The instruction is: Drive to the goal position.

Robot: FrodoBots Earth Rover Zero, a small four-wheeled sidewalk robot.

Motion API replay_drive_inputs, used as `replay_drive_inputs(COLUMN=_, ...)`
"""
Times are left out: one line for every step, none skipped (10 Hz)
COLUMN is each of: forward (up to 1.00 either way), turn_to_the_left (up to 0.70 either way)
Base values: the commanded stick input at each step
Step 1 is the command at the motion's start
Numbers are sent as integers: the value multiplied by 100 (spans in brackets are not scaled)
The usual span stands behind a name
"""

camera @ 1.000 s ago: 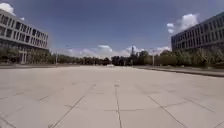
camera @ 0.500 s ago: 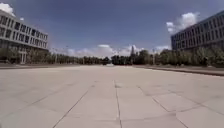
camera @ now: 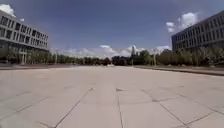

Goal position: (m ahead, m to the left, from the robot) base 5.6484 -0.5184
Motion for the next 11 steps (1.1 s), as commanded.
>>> replay_drive_inputs(forward=50, turn_to_the_left=1)
replay_drive_inputs(forward=50, turn_to_the_left=1)
replay_drive_inputs(forward=50, turn_to_the_left=1)
replay_drive_inputs(forward=50, turn_to_the_left=1)
replay_drive_inputs(forward=50, turn_to_the_left=1)
replay_drive_inputs(forward=50, turn_to_the_left=1)
replay_drive_inputs(forward=50, turn_to_the_left=1)
replay_drive_inputs(forward=50, turn_to_the_left=1)
replay_drive_inputs(forward=50, turn_to_the_left=1)
replay_drive_inputs(forward=50, turn_to_the_left=1)
replay_drive_inputs(forward=50, turn_to_the_left=1)
